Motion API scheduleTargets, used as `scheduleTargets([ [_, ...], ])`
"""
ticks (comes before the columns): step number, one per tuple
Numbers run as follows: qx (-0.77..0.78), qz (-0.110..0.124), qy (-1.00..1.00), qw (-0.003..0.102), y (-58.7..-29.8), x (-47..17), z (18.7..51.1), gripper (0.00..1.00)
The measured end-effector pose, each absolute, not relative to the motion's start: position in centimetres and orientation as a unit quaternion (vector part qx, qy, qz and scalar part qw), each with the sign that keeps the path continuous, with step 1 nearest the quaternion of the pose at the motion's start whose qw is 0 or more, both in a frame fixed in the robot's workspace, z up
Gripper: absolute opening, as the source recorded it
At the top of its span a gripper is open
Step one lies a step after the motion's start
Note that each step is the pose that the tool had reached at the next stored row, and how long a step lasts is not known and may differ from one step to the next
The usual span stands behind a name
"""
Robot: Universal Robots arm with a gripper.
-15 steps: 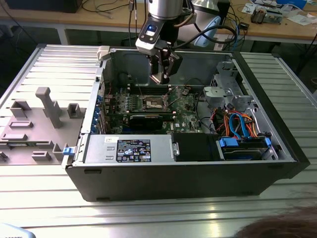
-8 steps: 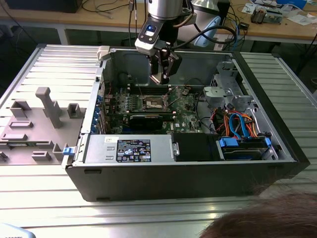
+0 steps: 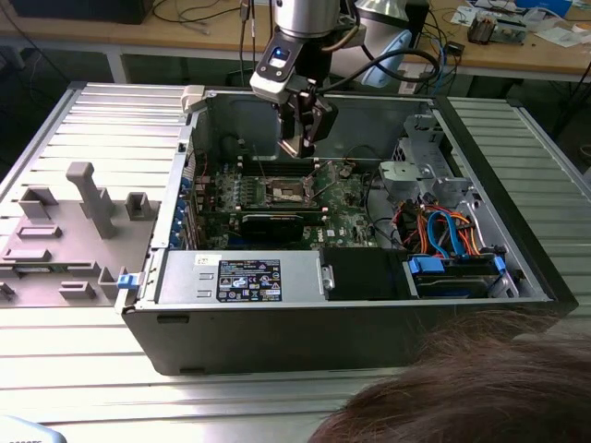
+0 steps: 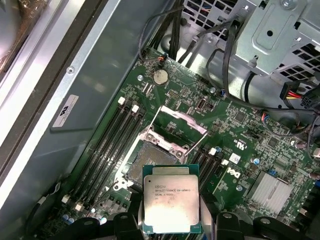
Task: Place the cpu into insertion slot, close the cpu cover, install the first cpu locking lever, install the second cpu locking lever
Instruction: 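Place the cpu into insertion slot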
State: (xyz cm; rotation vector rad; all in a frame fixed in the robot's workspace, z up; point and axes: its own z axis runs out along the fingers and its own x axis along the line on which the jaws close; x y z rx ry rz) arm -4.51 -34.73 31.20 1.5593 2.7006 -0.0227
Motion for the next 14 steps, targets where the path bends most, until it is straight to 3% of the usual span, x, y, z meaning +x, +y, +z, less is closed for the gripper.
scheduleTargets([
  [14,0.508,-0.007,0.862,0.012,-34.74,-4.59,31.06,0.54],
])
